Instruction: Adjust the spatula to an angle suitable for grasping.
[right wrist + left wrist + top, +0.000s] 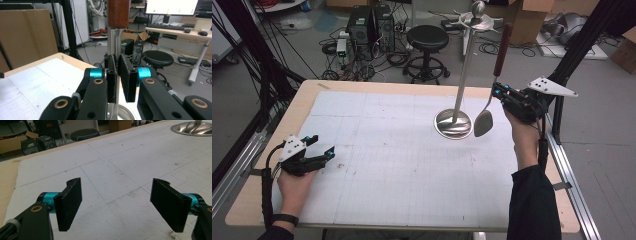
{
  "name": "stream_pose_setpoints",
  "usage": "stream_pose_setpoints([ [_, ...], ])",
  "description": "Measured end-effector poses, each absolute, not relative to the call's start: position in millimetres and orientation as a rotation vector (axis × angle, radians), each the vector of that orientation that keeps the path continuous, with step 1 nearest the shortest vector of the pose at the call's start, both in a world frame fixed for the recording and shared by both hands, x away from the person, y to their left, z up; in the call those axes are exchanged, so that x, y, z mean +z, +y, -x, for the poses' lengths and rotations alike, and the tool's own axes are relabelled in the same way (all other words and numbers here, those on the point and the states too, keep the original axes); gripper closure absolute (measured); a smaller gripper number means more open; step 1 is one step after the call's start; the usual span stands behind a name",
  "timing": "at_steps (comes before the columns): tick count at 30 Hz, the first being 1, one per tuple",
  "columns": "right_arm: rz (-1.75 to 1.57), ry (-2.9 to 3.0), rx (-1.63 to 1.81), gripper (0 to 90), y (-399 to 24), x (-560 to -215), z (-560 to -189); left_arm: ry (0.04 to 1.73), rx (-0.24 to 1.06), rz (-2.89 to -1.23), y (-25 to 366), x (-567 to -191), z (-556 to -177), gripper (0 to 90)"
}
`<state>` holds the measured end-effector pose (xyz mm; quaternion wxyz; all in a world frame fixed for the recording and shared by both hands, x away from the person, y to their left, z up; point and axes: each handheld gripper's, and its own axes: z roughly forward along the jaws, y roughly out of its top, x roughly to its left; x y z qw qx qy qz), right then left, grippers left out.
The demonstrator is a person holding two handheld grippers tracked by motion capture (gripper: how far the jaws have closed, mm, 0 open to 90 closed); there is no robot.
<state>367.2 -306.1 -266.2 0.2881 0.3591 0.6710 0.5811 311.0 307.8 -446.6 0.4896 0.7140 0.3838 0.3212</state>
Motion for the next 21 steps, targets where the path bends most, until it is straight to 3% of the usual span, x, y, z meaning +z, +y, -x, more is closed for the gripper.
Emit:
stream_pose_setpoints([
  [21, -0.972, 1.798, 1.539, 84.4, -302.7, -267.2, -372.6, 0.929, 0.781, -1.738, 307.9, -446.6, -311.0, 26.0],
])
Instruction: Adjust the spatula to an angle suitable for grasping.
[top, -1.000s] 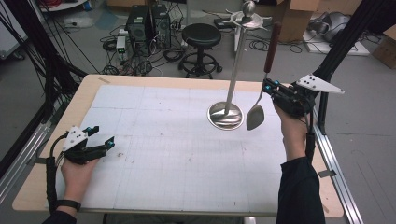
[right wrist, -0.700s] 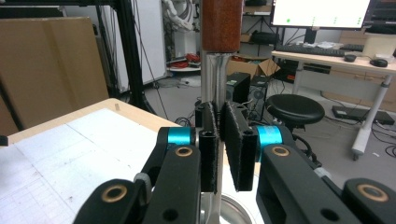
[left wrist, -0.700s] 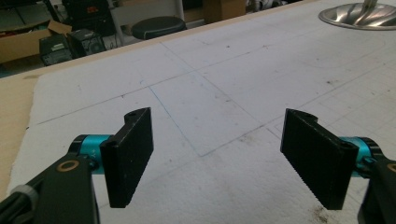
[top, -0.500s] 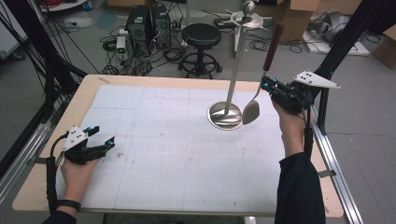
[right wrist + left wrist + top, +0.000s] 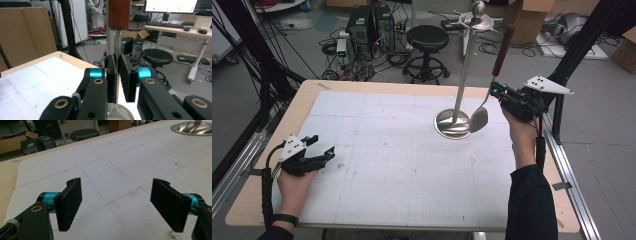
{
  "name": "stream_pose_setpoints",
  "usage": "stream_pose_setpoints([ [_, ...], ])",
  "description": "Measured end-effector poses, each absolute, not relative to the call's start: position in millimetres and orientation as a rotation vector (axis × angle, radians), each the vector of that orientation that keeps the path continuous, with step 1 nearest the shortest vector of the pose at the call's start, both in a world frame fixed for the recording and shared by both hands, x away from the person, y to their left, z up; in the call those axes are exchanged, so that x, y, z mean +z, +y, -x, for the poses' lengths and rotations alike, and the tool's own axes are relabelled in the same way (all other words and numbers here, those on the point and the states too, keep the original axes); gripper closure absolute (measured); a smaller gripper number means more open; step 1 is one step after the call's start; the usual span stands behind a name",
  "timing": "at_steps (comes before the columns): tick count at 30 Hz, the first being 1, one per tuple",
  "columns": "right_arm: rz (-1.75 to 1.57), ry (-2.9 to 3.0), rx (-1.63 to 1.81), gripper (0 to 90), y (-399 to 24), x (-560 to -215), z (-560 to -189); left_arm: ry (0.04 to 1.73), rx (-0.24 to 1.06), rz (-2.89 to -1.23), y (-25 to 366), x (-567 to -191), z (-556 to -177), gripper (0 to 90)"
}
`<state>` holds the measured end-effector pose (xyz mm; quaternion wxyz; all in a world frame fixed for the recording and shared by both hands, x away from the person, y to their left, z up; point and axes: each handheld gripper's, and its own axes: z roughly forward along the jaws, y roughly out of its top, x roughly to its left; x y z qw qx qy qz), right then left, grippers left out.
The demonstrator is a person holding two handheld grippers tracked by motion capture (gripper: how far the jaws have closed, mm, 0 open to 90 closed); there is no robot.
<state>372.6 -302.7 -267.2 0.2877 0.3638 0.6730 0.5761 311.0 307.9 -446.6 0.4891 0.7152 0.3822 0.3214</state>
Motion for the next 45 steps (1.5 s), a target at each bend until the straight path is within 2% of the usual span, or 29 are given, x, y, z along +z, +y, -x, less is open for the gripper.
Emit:
stream_pose_setpoints([
  [45, -0.987, 1.853, 1.503, 84.4, -294, -266, -391, 0.928, 0.777, -1.74, 308, -447, -311, 26.0],
])
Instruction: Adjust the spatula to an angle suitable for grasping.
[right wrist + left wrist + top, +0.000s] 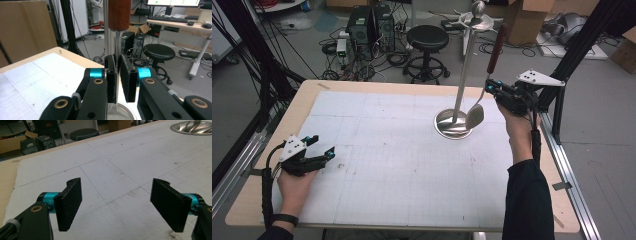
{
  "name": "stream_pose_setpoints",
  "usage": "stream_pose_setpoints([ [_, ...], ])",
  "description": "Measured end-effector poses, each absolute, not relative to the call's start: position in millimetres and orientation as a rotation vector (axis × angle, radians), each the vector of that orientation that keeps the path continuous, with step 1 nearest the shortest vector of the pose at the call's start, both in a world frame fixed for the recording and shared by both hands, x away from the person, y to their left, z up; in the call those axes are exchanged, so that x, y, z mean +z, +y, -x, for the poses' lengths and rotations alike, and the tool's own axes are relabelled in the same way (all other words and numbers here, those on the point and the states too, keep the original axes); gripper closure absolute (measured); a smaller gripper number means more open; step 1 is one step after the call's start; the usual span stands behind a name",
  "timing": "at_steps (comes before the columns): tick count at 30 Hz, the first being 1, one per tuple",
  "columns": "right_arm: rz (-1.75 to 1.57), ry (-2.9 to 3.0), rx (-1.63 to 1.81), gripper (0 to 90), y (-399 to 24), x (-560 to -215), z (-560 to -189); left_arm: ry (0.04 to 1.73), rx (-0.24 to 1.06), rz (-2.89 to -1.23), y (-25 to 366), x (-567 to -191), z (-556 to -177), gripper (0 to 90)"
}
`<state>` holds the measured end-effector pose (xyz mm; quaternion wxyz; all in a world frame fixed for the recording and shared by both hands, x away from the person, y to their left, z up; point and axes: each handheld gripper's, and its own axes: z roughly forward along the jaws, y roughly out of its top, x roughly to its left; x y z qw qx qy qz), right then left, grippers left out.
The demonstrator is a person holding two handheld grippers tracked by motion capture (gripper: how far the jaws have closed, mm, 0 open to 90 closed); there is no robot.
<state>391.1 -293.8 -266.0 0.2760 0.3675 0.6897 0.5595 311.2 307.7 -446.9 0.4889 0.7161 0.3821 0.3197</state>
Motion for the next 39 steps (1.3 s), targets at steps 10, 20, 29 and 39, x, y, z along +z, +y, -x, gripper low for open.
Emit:
stream_pose_setpoints([
  [10, -0.982, 1.858, 1.495, 84.3, -289, -263, -393, 0.929, 0.777, -1.74, 308, -447, -311, 26.0],
  [20, -0.989, 1.877, 1.479, 84.3, -285, -264, -395, 0.928, 0.777, -1.741, 308, -447, -311, 26.0],
  [29, -0.993, 1.882, 1.474, 84.3, -281, -264, -396, 0.928, 0.777, -1.741, 308, -447, -311, 26.0],
  [39, -0.997, 1.895, 1.46, 84.3, -277, -265, -399, 0.926, 0.778, -1.744, 308, -447, -311, 26.0],
])
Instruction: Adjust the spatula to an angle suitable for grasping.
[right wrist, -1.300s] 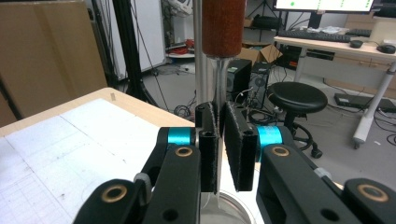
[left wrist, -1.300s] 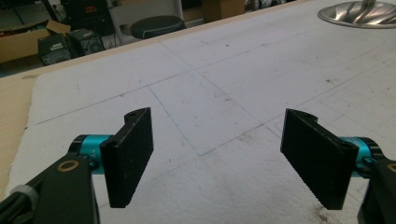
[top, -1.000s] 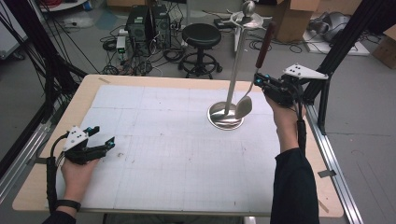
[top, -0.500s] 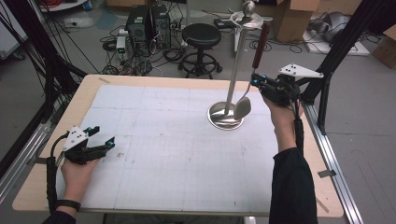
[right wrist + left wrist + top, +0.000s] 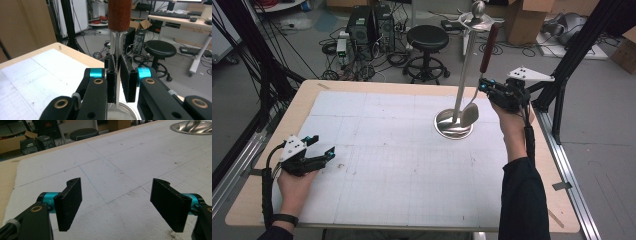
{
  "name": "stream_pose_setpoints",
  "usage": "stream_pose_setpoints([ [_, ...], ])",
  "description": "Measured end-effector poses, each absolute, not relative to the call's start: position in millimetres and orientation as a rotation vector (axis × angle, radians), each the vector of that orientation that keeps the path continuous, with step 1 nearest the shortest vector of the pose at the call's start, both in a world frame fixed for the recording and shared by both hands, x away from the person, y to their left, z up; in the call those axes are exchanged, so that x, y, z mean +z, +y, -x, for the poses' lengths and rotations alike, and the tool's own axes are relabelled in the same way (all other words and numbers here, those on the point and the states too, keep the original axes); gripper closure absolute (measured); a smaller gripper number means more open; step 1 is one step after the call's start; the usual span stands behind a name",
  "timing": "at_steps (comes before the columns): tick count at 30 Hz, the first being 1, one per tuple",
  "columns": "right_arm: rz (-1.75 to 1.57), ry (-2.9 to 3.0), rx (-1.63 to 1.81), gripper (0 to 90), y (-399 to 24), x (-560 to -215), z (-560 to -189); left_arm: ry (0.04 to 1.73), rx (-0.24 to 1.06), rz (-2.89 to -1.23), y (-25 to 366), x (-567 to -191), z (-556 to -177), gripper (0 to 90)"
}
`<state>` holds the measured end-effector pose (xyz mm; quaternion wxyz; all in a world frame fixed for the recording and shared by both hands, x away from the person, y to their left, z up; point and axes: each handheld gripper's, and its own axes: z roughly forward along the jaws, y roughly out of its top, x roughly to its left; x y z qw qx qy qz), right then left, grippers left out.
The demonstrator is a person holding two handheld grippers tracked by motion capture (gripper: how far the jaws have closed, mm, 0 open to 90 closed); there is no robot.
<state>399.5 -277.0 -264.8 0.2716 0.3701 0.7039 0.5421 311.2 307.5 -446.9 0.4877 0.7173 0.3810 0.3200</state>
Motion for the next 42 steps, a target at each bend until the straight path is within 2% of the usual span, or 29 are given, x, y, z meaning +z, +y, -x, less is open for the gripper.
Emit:
stream_pose_setpoints([
  [18, -0.997, 1.905, 1.445, 82.5, -275, -268, -401, 0.924, 0.779, -1.742, 307, -447, -311, 26.0],
  [28, -1.001, 1.866, 1.454, 53.6, -283, -273, -389, 0.922, 0.789, -1.74, 308, -446, -310, 26.0],
  [31, -0.994, 1.851, 1.469, 47.6, -288, -277, -379, 0.921, 0.793, -1.736, 308, -445, -310, 26.0],
  [36, -0.976, 1.834, 1.494, 42.7, -298, -291, -359, 0.916, 0.81, -1.709, 309, -442, -308, 26.1],
  [42, -0.996, 1.825, 1.499, 33.2, -311, -318, -332, 0.915, 0.817, -1.684, 309, -439, -307, 26.6],
])
